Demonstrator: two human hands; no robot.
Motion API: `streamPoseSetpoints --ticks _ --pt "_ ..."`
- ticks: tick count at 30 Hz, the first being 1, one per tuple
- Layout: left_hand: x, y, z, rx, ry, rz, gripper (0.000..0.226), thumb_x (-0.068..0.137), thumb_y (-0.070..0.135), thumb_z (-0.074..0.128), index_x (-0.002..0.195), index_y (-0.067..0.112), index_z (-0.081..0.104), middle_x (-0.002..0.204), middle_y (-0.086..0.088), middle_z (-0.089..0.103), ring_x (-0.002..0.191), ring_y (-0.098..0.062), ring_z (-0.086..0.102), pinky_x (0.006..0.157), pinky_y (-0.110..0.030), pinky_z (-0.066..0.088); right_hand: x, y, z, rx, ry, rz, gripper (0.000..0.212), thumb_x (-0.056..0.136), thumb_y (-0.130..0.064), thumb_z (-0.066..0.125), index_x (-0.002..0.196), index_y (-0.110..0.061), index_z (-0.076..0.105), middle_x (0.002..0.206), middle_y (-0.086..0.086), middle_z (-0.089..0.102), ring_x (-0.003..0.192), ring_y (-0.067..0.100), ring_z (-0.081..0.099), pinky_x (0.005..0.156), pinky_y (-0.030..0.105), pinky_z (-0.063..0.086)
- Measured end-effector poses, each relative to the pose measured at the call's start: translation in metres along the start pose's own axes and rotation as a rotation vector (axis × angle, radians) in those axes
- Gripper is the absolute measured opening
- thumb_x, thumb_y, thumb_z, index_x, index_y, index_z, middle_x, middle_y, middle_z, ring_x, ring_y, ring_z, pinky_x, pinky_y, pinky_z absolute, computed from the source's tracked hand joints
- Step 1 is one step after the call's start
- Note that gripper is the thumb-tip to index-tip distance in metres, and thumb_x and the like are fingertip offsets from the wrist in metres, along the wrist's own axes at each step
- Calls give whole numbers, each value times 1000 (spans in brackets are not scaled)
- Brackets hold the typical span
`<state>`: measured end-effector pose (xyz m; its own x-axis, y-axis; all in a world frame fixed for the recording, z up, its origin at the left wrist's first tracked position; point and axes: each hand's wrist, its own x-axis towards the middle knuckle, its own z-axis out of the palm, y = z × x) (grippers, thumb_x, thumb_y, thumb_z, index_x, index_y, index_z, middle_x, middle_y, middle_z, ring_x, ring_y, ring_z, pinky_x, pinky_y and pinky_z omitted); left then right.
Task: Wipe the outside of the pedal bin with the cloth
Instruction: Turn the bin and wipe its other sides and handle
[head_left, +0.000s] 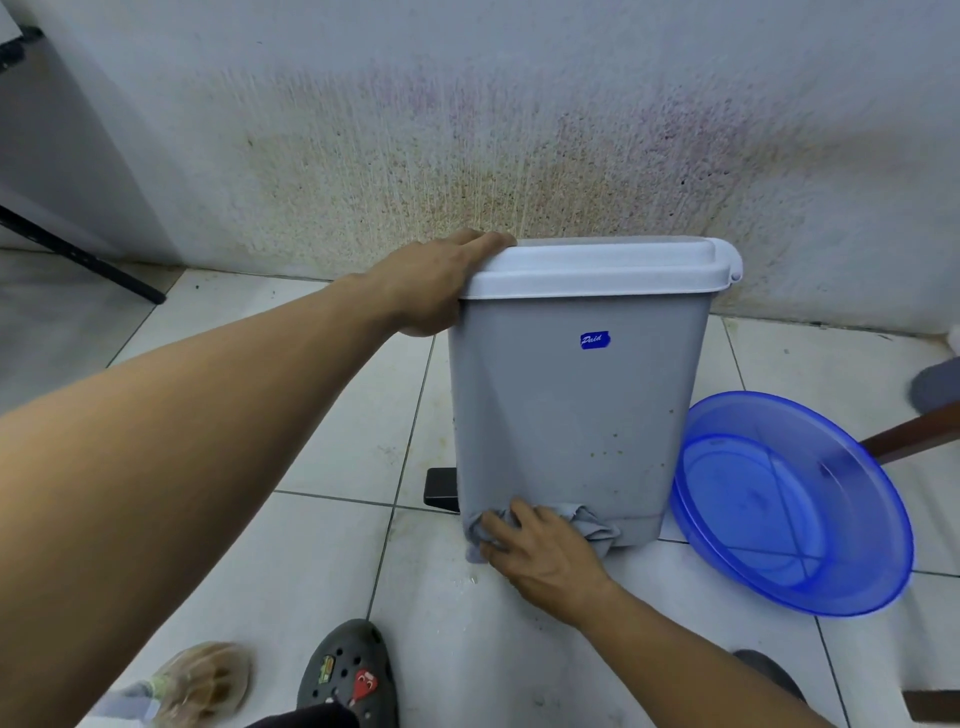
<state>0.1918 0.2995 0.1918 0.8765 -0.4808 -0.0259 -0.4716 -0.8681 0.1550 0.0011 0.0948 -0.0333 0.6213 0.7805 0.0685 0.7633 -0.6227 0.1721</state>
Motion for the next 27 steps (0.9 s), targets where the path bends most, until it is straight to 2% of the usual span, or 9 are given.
streamPoseSetpoints --ticks 3,6,12,16,20,24,27 --pt "0 1 0 1 11 4 86 82 3 57 152 40 23 149 3 43 118 -32 57 91 -49 50 -19 15 2 -18 18 -54 29 89 -15 44 91 -19 73 111 1 60 80 25 51 57 34 42" --pt "0 2 -1 7 11 -8 86 84 2 57 155 37 23 152 3 41 123 -32 54 94 -46 47 -42 35 -1 -26 33 -68 32 87 -15 43 83 -19 74 102 -1 64 77 24 53 56 34 42" --pt "-1 3 -2 10 17 -14 86 84 2 56 156 35 23 154 3 40 127 -32 52 96 -45 43 -79 64 -4 -11 -20 20 34 83 -14 42 75 -23 74 111 1 62 86 25 53 57 35 48" --pt "-1 1 -1 18 27 -20 85 86 2 57 157 34 22 158 5 35 131 -30 49 97 -44 42 -92 70 -12 0 -43 114 29 73 -6 59 86 -25 76 110 0 63 87 24 58 55 33 48" --pt "2 -4 2 17 36 -15 85 86 4 57 157 36 22 159 7 34 133 -30 48 98 -45 42 -99 76 -9 76 -64 242 41 63 3 79 96 -21 74 122 3 56 98 29 52 47 35 52" --pt "2 -7 3 1 34 -9 86 85 3 57 156 37 23 159 7 35 133 -30 49 99 -46 42 -97 83 -19 144 -19 342 56 50 8 84 94 -22 69 120 4 57 94 29 56 44 29 47" --pt "3 -9 3 -6 36 -2 86 85 3 58 156 37 23 159 6 36 132 -32 49 100 -47 43 -97 89 -24 153 -10 370 52 49 9 84 89 -21 67 118 3 57 92 29 55 43 26 42"
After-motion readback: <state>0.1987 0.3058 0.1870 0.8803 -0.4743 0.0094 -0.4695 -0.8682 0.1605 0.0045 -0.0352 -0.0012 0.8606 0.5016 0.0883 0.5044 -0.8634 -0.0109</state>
